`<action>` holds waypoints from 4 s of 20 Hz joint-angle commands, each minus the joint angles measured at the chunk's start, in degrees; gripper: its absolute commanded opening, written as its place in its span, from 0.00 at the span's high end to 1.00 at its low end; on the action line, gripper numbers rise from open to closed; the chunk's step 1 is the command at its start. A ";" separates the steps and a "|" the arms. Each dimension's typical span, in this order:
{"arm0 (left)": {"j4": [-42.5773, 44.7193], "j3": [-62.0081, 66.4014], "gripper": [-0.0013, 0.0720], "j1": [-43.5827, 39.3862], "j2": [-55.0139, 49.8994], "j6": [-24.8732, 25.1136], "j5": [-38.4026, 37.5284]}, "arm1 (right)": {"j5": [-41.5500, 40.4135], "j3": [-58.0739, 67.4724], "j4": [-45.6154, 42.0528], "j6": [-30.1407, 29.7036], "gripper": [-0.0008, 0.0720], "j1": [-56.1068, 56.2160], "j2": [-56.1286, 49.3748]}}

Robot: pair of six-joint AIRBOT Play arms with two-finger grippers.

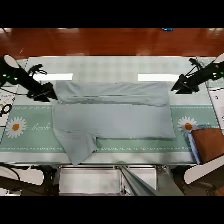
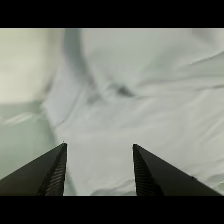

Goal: Fold the shirts.

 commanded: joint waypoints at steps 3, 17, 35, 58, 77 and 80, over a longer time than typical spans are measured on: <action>-3.19 -19.04 0.29 10.12 16.57 0.33 3.19 | -6.80 -16.57 -0.81 0.17 0.42 -6.08 15.39; -19.96 -60.04 0.29 20.13 28.76 8.41 14.12 | -19.50 -53.00 20.13 -12.81 0.42 -8.48 38.71; -25.88 -60.59 0.95 8.17 28.81 9.51 19.91 | -11.72 -67.06 -3.56 0.63 0.42 -17.94 47.47; -35.45 -33.79 0.95 10.05 24.76 15.76 15.45 | -19.56 -52.87 22.95 -15.23 0.96 -5.46 39.43; -35.23 -0.74 0.95 1.51 -8.20 6.43 19.26 | -25.73 -21.57 23.50 -13.11 0.96 1.44 7.58; -35.26 -0.74 0.78 1.27 -8.41 6.40 20.96 | -26.95 -21.53 23.61 -12.57 0.68 2.56 5.55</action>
